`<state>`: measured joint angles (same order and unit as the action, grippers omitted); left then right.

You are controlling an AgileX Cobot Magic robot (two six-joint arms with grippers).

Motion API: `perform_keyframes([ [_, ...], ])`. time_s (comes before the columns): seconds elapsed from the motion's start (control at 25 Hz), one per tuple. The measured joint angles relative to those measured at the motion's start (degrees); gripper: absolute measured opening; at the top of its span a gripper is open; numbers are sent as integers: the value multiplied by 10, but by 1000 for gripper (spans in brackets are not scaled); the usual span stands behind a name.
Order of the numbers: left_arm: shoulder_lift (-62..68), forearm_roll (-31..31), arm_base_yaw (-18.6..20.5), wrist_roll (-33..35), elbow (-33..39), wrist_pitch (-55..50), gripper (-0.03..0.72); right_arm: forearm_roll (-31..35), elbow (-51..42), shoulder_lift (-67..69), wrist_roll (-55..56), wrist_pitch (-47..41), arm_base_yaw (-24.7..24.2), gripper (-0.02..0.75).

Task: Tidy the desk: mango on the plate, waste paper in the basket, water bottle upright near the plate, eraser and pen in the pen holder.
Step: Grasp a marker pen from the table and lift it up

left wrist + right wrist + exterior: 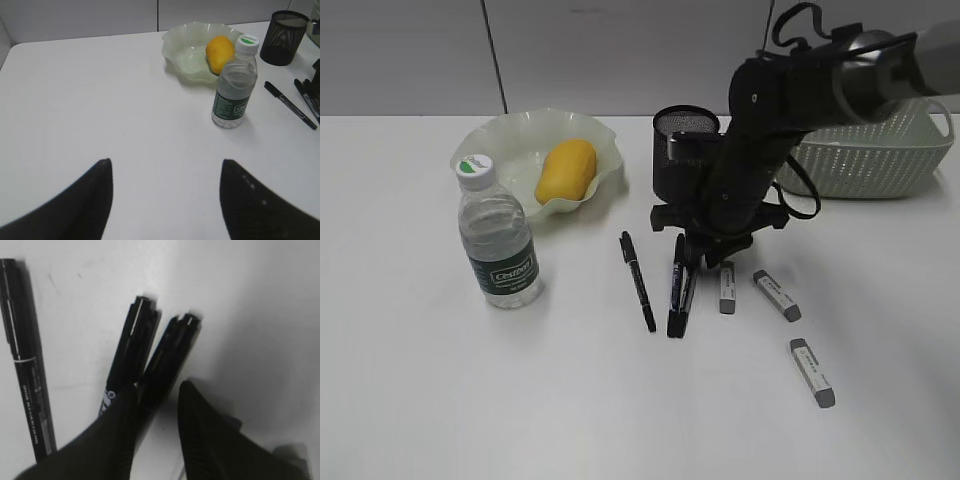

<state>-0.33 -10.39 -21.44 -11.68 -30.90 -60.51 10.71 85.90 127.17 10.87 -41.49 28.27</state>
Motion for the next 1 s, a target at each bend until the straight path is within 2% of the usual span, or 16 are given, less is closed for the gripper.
perform_keyframes([
  [0.36,0,0,0,0,0,0,499,15,0,5,2,17,0,231],
  [0.6,0,0,0,0,0,0,499,16,0,6,2,19,0,177],
  [0.92,0,0,0,0,0,0,499,16,4,11,2,17,0,166],
  [1.0,0,0,0,0,0,0,499,16,5,10,2,17,0,113],
])
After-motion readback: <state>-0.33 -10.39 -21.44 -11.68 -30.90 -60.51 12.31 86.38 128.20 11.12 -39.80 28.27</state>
